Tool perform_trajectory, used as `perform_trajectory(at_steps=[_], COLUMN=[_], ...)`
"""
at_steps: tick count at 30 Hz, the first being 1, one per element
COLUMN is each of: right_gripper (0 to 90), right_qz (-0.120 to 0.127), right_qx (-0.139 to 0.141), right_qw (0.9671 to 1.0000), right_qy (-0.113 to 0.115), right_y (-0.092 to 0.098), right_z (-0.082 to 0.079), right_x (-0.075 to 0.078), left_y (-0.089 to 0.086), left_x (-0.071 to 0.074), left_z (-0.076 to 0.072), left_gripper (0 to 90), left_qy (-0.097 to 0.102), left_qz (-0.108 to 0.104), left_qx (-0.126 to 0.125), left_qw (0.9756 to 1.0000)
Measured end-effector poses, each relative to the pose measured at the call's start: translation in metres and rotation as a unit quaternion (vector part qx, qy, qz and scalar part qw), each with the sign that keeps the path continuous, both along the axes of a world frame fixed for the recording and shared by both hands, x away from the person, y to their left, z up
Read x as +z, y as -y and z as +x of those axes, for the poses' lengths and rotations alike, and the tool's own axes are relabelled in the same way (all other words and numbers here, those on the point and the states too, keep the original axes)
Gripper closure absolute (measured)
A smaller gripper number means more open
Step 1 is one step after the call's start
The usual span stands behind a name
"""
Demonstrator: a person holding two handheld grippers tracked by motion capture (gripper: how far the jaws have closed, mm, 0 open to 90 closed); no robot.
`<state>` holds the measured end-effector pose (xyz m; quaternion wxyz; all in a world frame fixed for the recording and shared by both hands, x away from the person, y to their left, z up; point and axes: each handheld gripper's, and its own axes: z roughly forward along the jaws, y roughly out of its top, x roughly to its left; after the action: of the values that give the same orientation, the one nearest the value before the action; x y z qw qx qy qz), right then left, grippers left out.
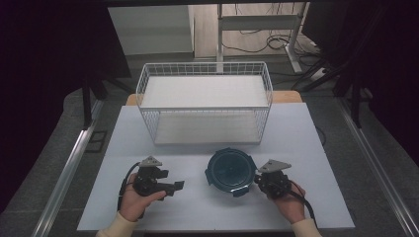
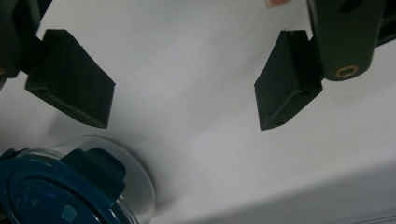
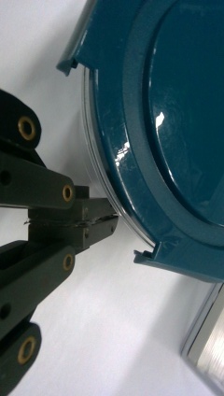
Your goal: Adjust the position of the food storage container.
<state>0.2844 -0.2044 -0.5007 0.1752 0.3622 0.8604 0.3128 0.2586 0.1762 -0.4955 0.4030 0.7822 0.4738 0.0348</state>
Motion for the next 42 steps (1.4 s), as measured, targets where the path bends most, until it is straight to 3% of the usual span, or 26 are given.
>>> perform_trajectory(at_steps=[19,25,42], right_gripper=[89.7,89.7,89.7], right_qz=[-0.004,-0.01,-0.006], right_qx=[0.035,0.058,0.104], right_qw=[0.9994,0.9983,0.9946], right_qy=[0.003,-0.002,-0.001], right_y=[-0.038,-0.057,-0.08], right_z=[0.003,0.001,-0.001], right_x=[-0.005,-0.01,-0.012], left_y=[-0.002,-0.003,-0.007], left_x=[0.0,0.0,0.0], left_z=[0.001,0.001,0.002], left_gripper=[19.5,19.5,19.6], left_qy=[0.0,0.001,-0.001], left_qz=[-0.001,0.0,-0.004], left_qx=[0.005,0.007,0.012], left_qw=[1.0,1.0,0.9999])
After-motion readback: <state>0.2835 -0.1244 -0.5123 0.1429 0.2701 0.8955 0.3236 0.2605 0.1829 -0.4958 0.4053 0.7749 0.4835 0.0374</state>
